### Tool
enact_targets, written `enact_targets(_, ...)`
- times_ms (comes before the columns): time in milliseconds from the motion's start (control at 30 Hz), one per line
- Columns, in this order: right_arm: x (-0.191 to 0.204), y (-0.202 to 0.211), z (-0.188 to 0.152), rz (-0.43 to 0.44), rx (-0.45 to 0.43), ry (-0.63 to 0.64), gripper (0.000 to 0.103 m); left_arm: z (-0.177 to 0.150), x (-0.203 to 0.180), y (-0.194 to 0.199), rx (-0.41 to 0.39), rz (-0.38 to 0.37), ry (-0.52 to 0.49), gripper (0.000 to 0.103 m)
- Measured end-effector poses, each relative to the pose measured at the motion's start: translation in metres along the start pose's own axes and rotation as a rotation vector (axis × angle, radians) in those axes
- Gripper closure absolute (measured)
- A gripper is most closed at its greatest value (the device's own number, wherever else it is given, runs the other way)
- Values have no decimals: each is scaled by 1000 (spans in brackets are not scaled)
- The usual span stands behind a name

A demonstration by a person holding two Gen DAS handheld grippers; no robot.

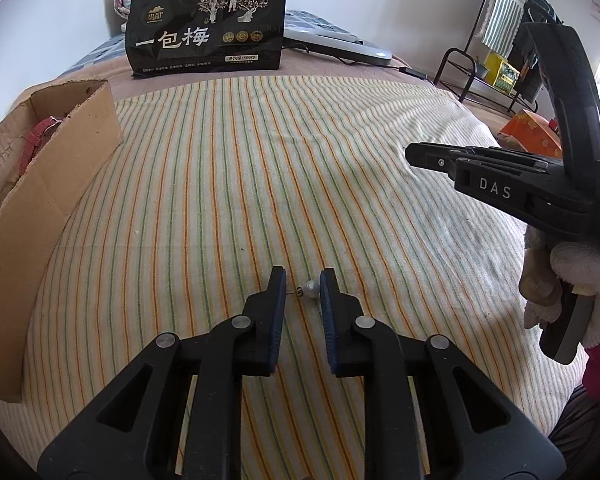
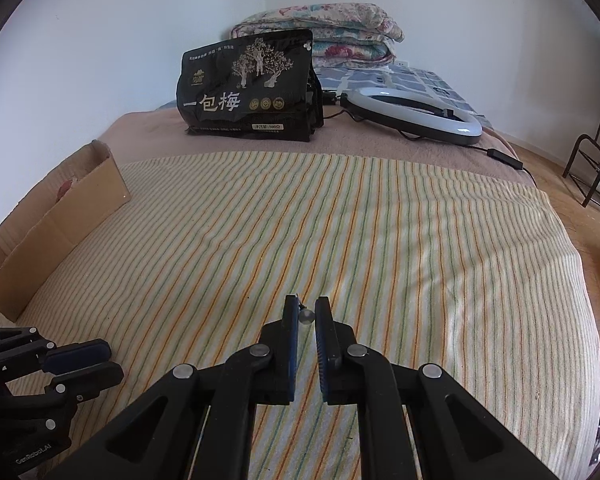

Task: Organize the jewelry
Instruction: 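Carry the pearl stud in the left tool over the box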

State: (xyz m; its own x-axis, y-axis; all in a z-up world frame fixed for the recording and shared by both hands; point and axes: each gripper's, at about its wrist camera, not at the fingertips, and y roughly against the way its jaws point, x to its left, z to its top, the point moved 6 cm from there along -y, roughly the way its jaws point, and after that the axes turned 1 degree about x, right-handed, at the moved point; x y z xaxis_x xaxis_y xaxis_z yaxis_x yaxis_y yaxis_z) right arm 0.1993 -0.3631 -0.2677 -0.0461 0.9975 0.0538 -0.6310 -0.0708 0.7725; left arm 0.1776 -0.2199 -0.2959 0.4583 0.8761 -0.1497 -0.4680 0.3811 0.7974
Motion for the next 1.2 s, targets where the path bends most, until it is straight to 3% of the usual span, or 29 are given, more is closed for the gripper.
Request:
enact_targets(633,36,69,22,28,-97,29,97,35,13,76,-141,2,46,87)
enact_targets(1200,102,125,42,69,-155,124,97,58,49,150,-260,50,61,87)
